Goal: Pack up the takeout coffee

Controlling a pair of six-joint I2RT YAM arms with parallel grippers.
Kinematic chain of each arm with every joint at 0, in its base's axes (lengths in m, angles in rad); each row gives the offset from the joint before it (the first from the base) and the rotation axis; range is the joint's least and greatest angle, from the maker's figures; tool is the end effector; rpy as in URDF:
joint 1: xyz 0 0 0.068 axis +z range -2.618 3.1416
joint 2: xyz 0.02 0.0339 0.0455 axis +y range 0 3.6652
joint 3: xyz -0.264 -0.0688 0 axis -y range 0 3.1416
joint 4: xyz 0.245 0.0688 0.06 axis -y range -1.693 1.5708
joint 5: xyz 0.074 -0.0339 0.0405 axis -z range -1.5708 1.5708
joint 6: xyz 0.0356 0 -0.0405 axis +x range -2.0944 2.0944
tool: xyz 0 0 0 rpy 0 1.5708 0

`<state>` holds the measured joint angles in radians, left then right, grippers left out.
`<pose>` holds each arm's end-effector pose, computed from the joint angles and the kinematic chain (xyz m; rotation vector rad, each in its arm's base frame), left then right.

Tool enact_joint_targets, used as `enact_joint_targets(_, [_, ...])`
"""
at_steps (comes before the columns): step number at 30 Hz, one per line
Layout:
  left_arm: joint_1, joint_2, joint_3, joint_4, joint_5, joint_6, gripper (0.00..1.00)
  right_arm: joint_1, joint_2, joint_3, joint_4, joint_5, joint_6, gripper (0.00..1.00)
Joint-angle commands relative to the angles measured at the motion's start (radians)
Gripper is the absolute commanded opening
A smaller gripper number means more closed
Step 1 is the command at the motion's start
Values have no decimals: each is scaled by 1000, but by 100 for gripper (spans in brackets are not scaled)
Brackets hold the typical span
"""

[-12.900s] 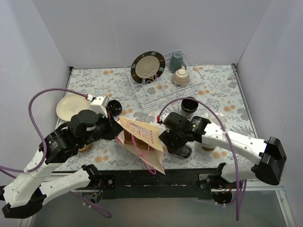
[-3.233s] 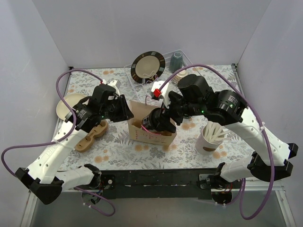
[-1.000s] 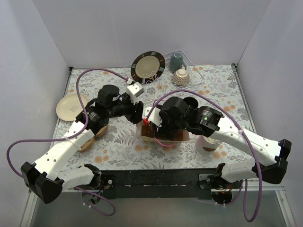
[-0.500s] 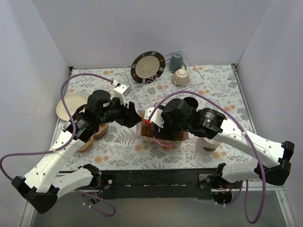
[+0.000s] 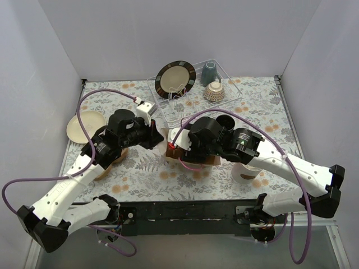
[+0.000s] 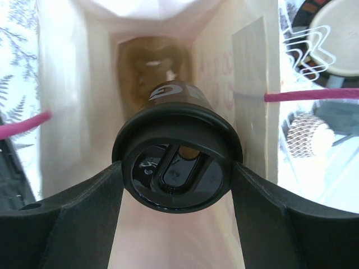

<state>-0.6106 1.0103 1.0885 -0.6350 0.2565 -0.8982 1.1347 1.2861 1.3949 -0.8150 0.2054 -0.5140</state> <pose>0.1679 -0.1285 0.3588 -0.1688 2.3313 -1.1059 0.1188 0.2378 0.3825 -1.5850 1.6124 0.0966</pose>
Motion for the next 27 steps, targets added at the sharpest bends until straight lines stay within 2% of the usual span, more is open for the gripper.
enact_joint_targets(1, [3, -72, -47, 190, -83, 114, 0, 7, 10, 36, 62, 49, -118, 46])
enact_joint_targets(6, [3, -87, -44, 236, -74, 139, 0, 5, 96, 170, 17, 94, -162, 46])
enact_joint_targets(9, [3, -101, -75, 235, -71, 121, 0, 4, 88, 97, 54, 97, -196, 45])
enact_joint_targets(10, [3, -96, -76, 222, -66, 117, 0, 4, 62, 14, 83, 97, -205, 45])
enact_joint_targets(13, [3, -85, -85, 178, -28, 104, 0, -15, 18, -83, 201, 83, -247, 45])
enact_joint_targets(15, [3, -117, -139, 202, -19, 96, 0, -32, 9, -118, 252, 45, -279, 45])
enact_joint_targets(18, [3, -160, -183, 224, 18, 110, 0, -52, 25, -135, 280, 75, -317, 45])
enact_joint_targets(27, [3, -203, -245, 216, 104, 174, 0, -107, 140, -4, 254, 65, -380, 45])
